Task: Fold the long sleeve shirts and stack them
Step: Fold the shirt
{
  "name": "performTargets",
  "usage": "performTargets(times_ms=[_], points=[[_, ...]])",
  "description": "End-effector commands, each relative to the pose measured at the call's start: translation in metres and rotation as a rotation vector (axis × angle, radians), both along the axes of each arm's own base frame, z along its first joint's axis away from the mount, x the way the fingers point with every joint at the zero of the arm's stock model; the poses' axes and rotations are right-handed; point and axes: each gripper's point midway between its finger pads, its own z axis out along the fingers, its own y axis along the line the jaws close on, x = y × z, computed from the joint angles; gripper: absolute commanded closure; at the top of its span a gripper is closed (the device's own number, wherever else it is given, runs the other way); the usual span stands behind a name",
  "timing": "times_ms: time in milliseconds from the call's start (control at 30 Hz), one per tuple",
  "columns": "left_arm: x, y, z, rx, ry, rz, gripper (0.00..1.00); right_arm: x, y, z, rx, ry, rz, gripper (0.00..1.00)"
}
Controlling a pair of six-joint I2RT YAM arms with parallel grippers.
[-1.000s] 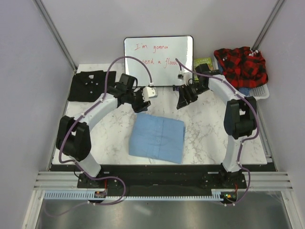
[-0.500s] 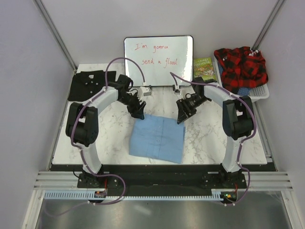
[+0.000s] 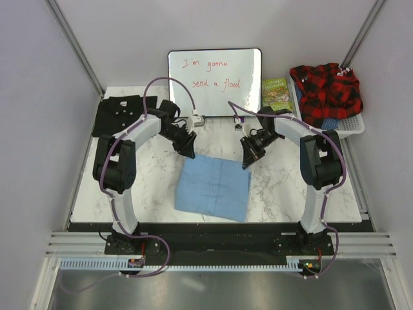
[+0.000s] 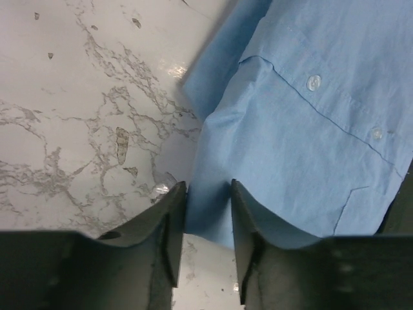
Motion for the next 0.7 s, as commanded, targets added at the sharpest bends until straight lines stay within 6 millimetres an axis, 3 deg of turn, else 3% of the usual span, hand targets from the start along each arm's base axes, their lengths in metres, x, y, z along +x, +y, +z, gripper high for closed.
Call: performTargets(times_ms=[0, 67, 133, 300, 533, 667], points=[[-0.001, -0.002, 0.017, -0.064, 0.033, 0.008, 0.73, 0.008, 0.001, 0.033, 0.020, -0.092, -0.004, 0.97], [-0.002, -0.003, 0.021, -0.073, 0.037, 0.009, 0.85, 0.004, -0.001, 0.046, 0.021, -0.117, -0.008, 1.00], [-0.001, -0.003, 0.019, -0.070, 0.043, 0.015, 0.97, -0.002, -0.008, 0.042, -0.014, -0.111, -0.009, 1.00], [0.019, -0.001, 0.004, -0.034, 0.036, 0.069, 0.98, 0.002, -0.025, 0.013, -0.102, -0.102, -0.016, 1.00], [0.056, 0.005, -0.025, 0.056, 0.018, 0.165, 0.98, 0.058, -0.051, -0.027, -0.273, -0.194, -0.107, 1.00], [0.075, 0.006, -0.038, 0.086, 0.018, 0.226, 0.98, 0.088, -0.053, -0.034, -0.304, -0.260, -0.149, 1.00]])
